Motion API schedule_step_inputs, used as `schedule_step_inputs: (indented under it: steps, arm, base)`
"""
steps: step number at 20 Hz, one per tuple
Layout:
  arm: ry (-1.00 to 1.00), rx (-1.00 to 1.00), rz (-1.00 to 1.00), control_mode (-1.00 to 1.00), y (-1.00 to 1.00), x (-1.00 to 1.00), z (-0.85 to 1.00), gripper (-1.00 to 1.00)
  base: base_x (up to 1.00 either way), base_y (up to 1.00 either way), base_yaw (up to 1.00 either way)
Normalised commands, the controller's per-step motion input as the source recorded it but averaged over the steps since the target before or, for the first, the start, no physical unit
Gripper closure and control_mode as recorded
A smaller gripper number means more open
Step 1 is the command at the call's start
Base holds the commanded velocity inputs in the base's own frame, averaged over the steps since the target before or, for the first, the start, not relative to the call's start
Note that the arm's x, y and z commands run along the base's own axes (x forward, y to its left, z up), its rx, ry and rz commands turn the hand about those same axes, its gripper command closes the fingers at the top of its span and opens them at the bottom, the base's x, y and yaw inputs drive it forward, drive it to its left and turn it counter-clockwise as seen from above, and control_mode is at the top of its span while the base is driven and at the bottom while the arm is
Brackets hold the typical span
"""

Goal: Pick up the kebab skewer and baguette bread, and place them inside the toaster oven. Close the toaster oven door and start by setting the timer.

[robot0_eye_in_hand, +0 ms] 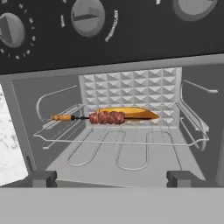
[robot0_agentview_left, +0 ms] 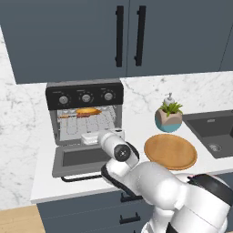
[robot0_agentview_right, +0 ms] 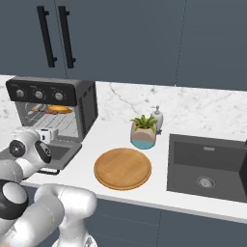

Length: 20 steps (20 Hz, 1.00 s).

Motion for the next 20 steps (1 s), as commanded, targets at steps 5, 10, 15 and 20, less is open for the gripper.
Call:
schedule_step_inputs:
  steps: [5, 10, 15, 20]
  arm:
    - [0.07, 0.00, 0.00, -1.00, 0.20, -0.63, 0.00, -1.00]
    - [0.11, 0.00, 0.00, -1.00, 0.23, -0.68, 0.00, -1.00]
    - [0.19, 0.00, 0.00, -1.00, 0.18, -0.74, -0.02, -1.00]
    - [0.15, 0.00, 0.00, -1.00, 0.08, -0.44, -0.05, -1.00]
  base:
    - [0.00, 0.00, 0.00]
    - [0.00, 0.00, 0.00]
    - [0.00, 0.00, 0.00]
    - [0.00, 0.00, 0.00]
